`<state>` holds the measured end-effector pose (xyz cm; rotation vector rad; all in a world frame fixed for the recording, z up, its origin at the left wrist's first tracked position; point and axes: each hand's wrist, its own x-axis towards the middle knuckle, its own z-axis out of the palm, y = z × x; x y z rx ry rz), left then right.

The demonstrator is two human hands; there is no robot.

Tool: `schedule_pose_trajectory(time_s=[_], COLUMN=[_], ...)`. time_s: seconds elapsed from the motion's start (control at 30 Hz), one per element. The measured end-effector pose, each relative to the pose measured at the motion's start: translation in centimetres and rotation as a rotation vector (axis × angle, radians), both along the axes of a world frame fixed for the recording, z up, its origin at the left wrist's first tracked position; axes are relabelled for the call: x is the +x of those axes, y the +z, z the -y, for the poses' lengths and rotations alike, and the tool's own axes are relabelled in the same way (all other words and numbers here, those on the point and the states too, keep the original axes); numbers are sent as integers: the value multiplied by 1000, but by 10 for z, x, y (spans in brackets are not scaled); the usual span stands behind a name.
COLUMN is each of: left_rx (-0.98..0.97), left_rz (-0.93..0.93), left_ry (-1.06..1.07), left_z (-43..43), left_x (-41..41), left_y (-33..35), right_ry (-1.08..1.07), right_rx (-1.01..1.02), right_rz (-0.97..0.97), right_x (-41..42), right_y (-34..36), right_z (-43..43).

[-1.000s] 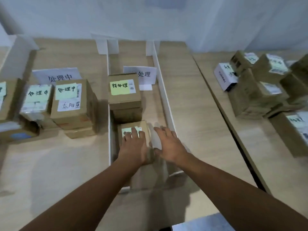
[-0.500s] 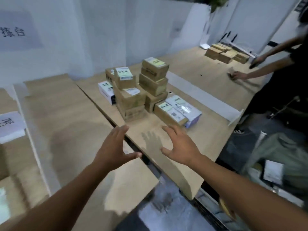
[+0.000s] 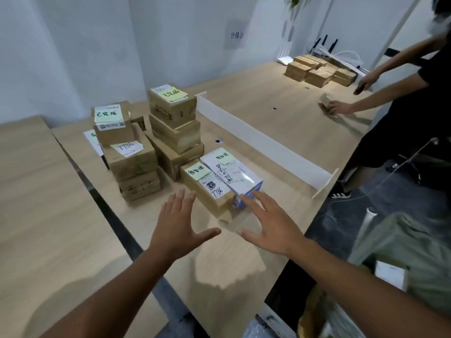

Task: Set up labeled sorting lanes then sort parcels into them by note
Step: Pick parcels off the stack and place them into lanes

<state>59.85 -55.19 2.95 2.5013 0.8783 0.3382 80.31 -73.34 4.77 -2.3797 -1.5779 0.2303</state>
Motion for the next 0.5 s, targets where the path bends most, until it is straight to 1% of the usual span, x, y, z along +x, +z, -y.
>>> schedule_pose_trajectory(time_s=[0.17, 0.23, 0.37, 0.5], left_rx=[-101, -117, -30, 8], left_rz=[-37, -53, -102, -127], left_ry=[95, 98, 54, 51], left_z=[-36, -45, -54, -48], left_x=[55, 76, 119, 163], left_y=[-37, -48, -61, -70], right_ry=[67, 112, 62, 52], right_rx=[-57, -86, -57, -163], right_rz=[-4, 0, -71, -112], right_x=[62, 87, 139, 185], right_y=[-31, -40, -53, -74], right_z=[-58, -76, -100, -112])
